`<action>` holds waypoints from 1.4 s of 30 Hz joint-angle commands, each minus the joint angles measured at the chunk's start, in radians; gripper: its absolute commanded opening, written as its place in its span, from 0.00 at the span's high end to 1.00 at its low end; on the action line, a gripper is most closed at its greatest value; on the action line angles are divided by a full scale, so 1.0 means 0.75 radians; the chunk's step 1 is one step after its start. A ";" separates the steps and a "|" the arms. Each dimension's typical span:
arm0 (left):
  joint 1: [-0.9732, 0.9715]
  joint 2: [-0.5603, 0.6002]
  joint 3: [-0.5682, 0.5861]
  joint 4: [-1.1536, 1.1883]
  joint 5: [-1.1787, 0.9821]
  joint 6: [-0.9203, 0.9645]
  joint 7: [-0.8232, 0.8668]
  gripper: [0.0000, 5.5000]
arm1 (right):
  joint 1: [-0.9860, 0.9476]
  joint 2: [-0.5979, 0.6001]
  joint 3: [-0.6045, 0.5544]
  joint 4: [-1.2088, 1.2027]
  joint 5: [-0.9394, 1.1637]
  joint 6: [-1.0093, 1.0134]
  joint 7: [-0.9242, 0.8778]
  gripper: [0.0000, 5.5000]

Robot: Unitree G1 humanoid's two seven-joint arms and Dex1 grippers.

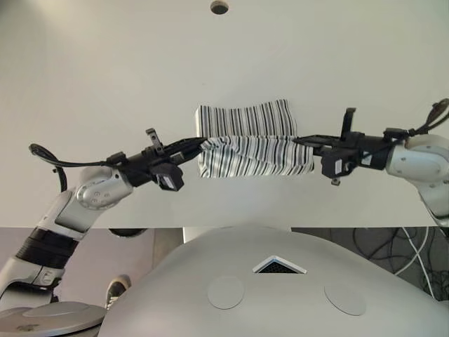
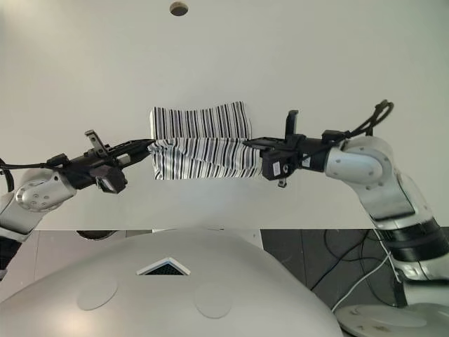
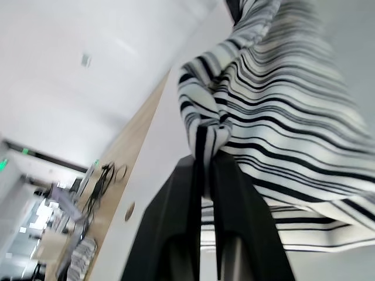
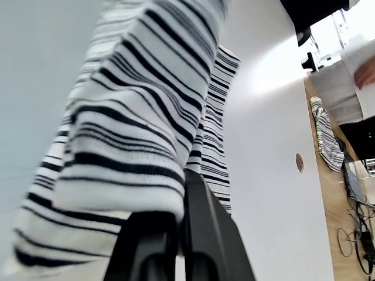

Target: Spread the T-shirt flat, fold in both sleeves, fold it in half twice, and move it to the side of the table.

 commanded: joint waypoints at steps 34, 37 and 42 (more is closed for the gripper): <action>-0.276 -0.464 0.028 0.618 0.149 0.254 0.079 0.17 | -0.551 0.697 -0.259 1.002 0.378 0.720 -0.139 0.77; -0.272 -0.494 0.062 0.552 0.079 0.240 0.088 0.11 | -0.492 0.692 -0.287 0.840 0.422 0.748 -0.127 0.77; -0.265 -0.609 0.207 0.319 -0.207 0.210 0.136 0.11 | -0.376 0.736 -0.292 0.416 0.604 0.711 -0.020 0.77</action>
